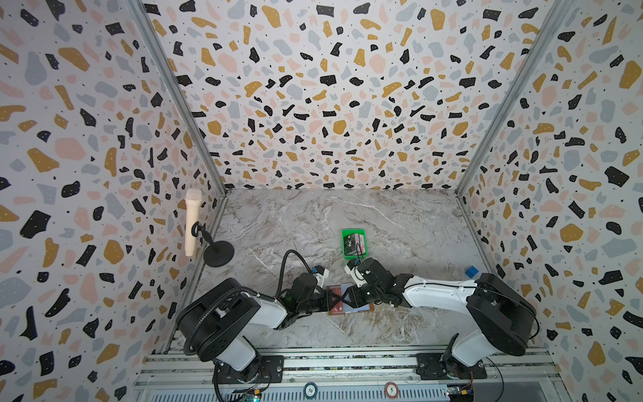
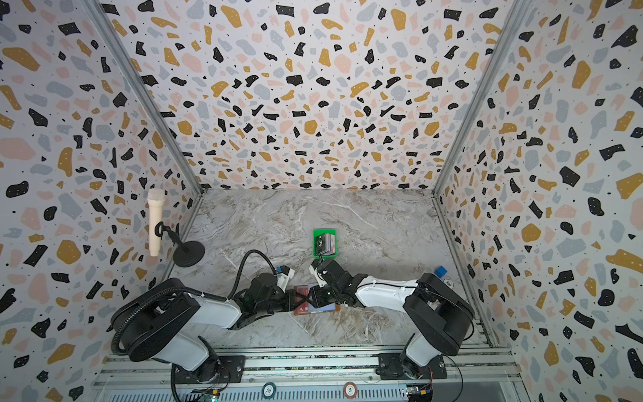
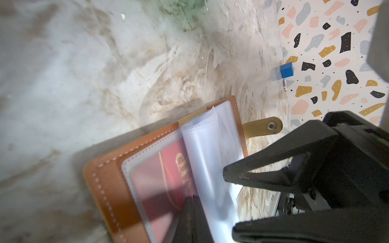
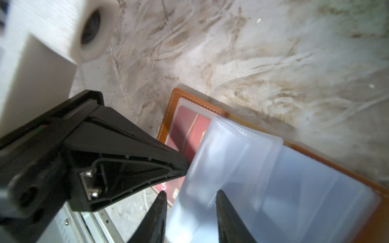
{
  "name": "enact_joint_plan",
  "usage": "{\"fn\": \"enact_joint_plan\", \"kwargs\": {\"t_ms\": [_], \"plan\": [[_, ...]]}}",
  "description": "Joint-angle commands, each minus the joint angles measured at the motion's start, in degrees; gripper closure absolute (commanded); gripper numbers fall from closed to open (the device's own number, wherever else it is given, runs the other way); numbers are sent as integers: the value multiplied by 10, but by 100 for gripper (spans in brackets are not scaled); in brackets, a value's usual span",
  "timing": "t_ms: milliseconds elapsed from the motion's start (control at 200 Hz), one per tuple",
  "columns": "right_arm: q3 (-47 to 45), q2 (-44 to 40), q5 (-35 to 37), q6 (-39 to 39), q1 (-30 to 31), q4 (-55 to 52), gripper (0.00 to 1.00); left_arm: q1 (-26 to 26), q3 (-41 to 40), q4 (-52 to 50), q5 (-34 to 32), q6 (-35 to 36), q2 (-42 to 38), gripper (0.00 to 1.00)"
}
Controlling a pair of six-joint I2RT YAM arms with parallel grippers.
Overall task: Insert credit cards into a card holder
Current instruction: Flip over the card slot in the card holder.
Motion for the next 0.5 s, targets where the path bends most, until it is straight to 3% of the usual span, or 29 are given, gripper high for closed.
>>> {"fn": "enact_joint_plan", "kwargs": {"t_ms": [0,230,496], "plan": [[21,-16,-11,3,5,5,60,-1,7,-10,4,-1,6,100],[45,6,-20,-3,12,3,60,4,6,-13,5,-7,-13,100],[89,40,-28,-16,20,2,60,65,-13,-83,-4,10,-135,100]]}}
